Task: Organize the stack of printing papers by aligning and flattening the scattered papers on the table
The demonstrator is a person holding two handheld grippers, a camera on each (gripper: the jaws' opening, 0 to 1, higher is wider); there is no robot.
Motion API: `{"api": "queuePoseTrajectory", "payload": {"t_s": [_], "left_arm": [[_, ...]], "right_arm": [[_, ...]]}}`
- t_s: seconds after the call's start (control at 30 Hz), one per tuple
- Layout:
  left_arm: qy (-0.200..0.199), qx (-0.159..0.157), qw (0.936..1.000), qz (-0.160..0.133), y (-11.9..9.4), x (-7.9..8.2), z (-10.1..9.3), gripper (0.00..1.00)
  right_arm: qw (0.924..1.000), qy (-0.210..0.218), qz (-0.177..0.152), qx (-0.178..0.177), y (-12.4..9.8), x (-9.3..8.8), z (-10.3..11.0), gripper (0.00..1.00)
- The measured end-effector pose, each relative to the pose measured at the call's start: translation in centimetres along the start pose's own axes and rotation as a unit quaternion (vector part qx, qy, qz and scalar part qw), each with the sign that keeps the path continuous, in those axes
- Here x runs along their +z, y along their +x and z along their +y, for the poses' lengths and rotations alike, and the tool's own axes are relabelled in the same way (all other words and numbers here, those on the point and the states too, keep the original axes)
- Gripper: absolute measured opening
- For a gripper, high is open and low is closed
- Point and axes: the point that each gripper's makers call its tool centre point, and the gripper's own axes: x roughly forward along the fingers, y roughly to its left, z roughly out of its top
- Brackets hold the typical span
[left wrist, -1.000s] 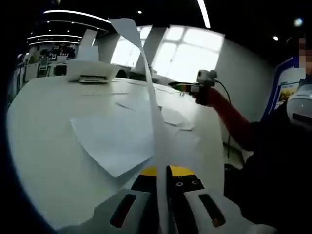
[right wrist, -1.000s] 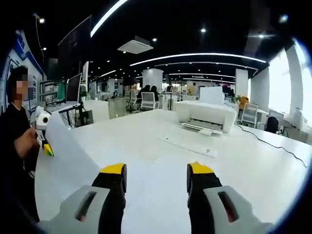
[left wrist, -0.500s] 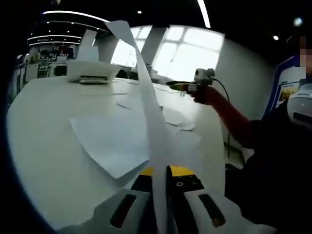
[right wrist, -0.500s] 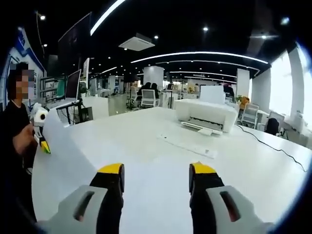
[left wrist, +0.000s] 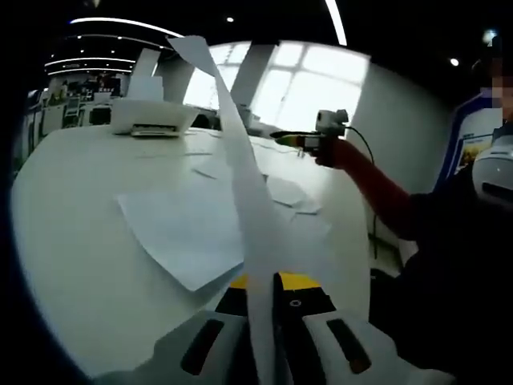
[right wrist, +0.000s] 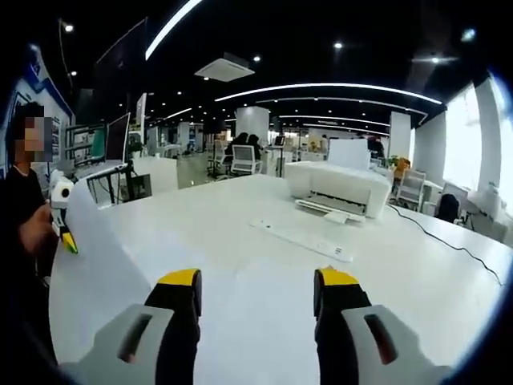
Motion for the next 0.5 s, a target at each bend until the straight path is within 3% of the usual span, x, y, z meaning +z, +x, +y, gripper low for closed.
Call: {"api": "queuePoseTrajectory", "payload": {"t_s": [0.5], "left_arm": [[-0.001, -0.001, 1.0000, 0.000, 0.0, 0.1, 0.1, 0.06]], "right_arm": [[0.9994, 0.033, -0.005, -0.007, 1.2, -0.1, -1.4, 0.57]]}}
